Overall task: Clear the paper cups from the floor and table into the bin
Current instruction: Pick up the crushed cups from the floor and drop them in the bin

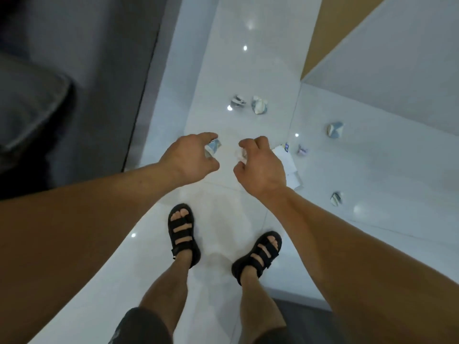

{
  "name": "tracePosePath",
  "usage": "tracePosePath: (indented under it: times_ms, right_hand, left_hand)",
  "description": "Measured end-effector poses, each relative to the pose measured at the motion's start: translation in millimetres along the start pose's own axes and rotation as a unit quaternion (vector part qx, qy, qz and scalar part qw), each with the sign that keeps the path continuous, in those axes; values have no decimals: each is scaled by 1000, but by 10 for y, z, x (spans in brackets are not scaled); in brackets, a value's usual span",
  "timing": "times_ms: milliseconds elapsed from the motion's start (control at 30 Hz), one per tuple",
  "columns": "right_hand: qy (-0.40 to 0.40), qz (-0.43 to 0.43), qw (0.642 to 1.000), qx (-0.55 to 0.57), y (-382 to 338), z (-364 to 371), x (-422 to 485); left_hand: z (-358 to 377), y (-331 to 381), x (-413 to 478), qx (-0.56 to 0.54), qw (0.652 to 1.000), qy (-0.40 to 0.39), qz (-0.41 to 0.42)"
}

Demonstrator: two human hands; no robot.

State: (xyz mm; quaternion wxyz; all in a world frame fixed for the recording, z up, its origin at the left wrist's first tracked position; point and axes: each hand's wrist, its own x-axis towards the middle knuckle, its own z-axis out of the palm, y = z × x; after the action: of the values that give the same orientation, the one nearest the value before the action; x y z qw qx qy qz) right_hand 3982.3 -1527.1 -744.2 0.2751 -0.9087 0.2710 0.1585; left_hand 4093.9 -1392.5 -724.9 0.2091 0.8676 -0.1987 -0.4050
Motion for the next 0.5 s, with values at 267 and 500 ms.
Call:
tracePosePath:
  times_ms: [267, 500]
  right_hand:
    - [-22, -45, 999, 11, -1194, -1248, -827]
    - [-107, -169, 980, -13, -1792, -1779, -1811]
  left_hand:
    - [-1174, 457, -1646, -14, 996, 75, -55]
    - [-1412, 486, -3293, -90, 976, 157, -123]
